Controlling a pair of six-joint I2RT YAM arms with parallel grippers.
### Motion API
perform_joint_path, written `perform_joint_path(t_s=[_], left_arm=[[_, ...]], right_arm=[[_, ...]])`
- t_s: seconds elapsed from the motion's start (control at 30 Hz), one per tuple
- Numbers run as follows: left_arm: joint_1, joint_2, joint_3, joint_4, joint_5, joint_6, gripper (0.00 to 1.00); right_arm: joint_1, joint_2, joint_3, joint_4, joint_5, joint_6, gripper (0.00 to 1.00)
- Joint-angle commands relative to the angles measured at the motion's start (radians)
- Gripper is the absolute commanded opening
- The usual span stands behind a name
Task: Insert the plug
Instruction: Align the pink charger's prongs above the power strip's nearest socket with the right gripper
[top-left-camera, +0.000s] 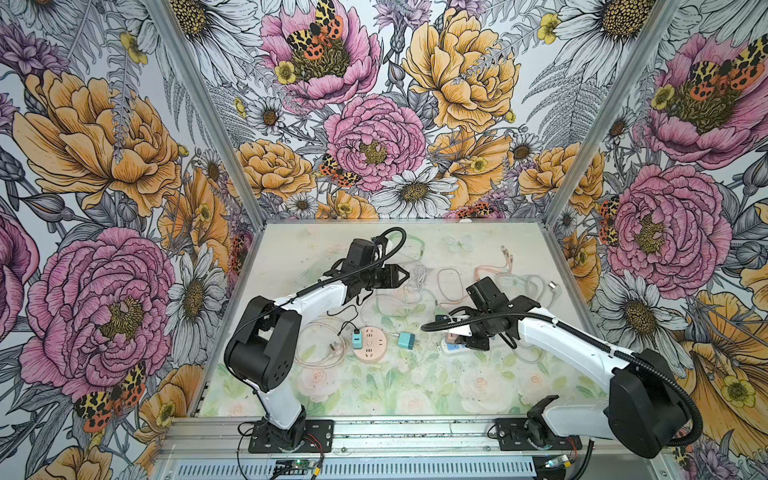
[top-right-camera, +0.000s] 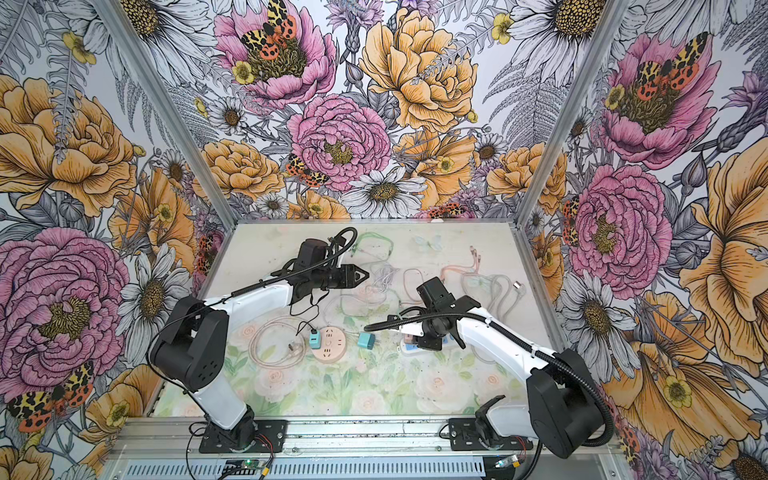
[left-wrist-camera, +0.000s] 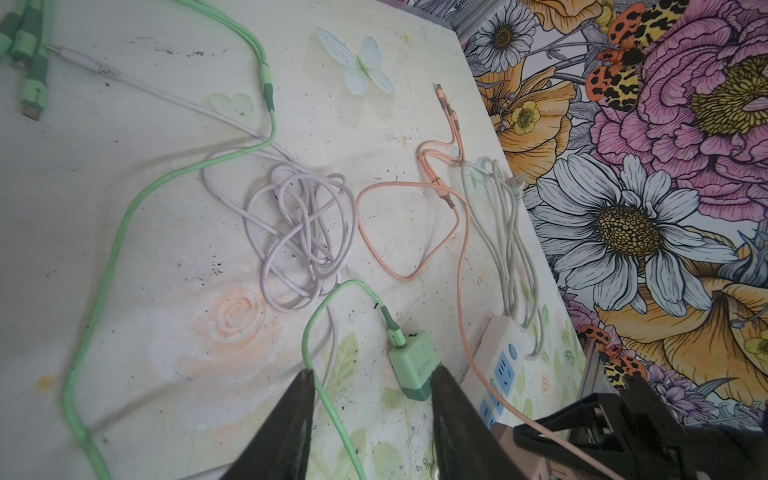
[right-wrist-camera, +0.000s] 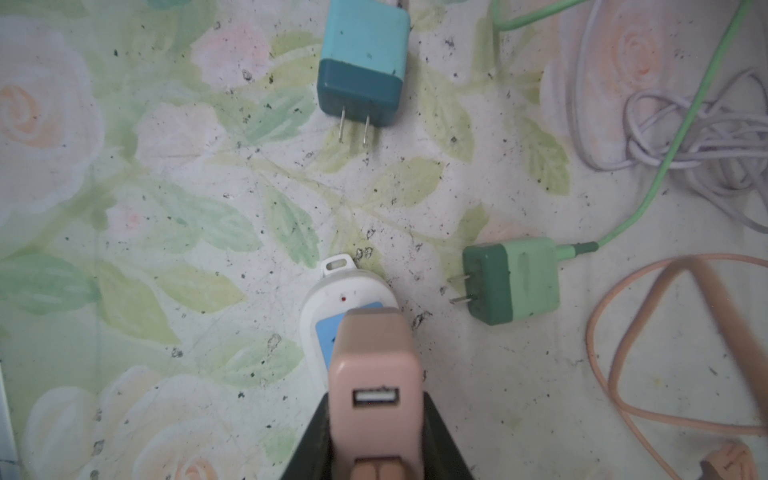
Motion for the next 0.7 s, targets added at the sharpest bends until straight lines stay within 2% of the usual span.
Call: perform_joint_path(t_s=[0.0, 0.53, 0.67], left_arm=[[0.007, 0.014, 0.011, 0.035, 0.033, -0.002, 0.47], [0.018, 0.02, -0.018, 0.116, 0.12, -0.035, 0.46], [0.022, 0.039, -0.013, 0.126, 0.142, -0.04, 0.46]], right_arm=[[0.009, 0.047, -0.009, -0.053, 0.057, -0.019, 0.0], [0.002, 0.168, 0.027, -0.104, 0.144, -0.152, 0.0], [-0.01, 0.171, 0.053, -0.104, 0.124, -0.151, 0.0]])
